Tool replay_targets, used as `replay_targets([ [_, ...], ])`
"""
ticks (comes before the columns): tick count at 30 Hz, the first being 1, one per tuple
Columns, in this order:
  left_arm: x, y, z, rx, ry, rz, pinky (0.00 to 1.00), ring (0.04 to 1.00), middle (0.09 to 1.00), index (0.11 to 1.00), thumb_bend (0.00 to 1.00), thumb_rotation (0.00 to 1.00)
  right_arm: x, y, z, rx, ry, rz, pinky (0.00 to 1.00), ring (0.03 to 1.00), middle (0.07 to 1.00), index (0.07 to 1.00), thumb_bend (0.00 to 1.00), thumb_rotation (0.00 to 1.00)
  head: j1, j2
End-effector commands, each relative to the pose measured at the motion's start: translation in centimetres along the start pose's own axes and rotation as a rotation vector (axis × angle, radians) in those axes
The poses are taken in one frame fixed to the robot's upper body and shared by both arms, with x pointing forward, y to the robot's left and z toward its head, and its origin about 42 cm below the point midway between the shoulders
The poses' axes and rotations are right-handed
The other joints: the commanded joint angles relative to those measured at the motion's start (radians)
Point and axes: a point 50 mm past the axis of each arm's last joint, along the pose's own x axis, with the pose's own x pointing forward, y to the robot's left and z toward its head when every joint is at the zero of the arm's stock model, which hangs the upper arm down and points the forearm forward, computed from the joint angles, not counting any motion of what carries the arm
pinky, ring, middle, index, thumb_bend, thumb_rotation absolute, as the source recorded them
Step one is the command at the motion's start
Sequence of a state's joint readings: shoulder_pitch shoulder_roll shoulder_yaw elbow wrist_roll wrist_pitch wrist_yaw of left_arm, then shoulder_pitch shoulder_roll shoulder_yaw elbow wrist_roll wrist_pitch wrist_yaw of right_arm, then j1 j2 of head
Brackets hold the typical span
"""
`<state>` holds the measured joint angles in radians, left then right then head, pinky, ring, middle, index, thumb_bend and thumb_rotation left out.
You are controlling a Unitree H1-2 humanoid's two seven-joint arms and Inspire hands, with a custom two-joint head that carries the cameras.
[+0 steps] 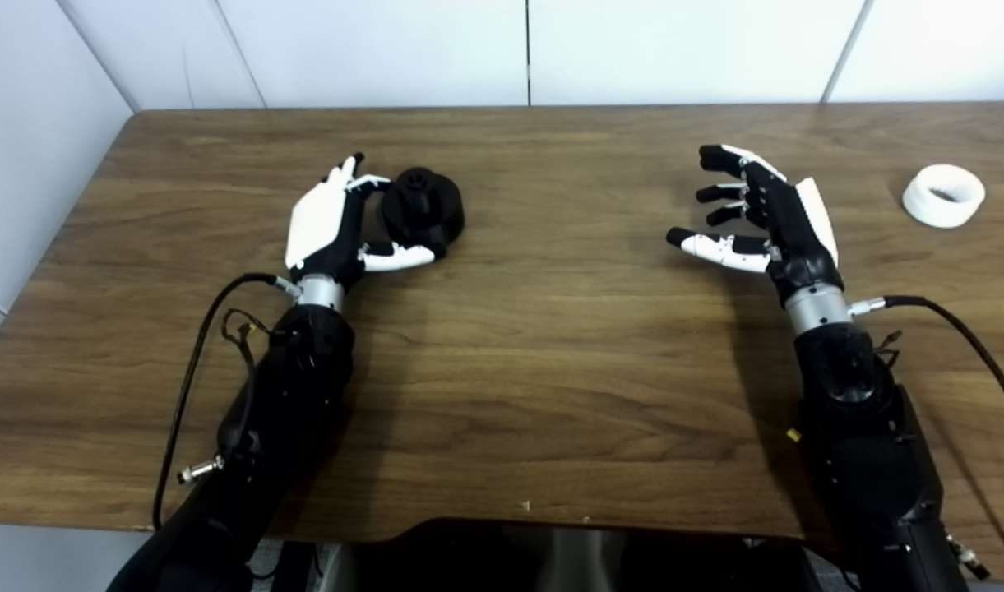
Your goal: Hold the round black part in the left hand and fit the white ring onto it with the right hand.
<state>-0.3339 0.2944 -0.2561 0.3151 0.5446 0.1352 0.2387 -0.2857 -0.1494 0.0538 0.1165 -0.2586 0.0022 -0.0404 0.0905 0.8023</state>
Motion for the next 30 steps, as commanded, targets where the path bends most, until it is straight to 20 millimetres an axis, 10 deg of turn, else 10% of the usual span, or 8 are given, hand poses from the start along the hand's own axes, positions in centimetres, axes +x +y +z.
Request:
replay_targets([
  [1, -0.8, -1.2, 1.3, -0.003, -0.062, -0.072, 1.0, 1.0, 1.0, 0.663, 0.95, 0.34, 1.4, -0.7, 2.3, 0.01, -0.093, -0.032, 0.55, 0.677, 0.799, 0.791, 0.7, 0.08, -0.002, 0.0],
  [30, -5.1, -3.3, 6.5, -0.036, -0.325, -0.178, 1.0, 1.0, 1.0, 0.659, 1.0, 0.4, 0.9, -0.6, 2.1, 0.008, -0.089, -0.052, 0.58, 0.684, 0.794, 0.793, 0.7, 0.1, -0.045, -0.002],
])
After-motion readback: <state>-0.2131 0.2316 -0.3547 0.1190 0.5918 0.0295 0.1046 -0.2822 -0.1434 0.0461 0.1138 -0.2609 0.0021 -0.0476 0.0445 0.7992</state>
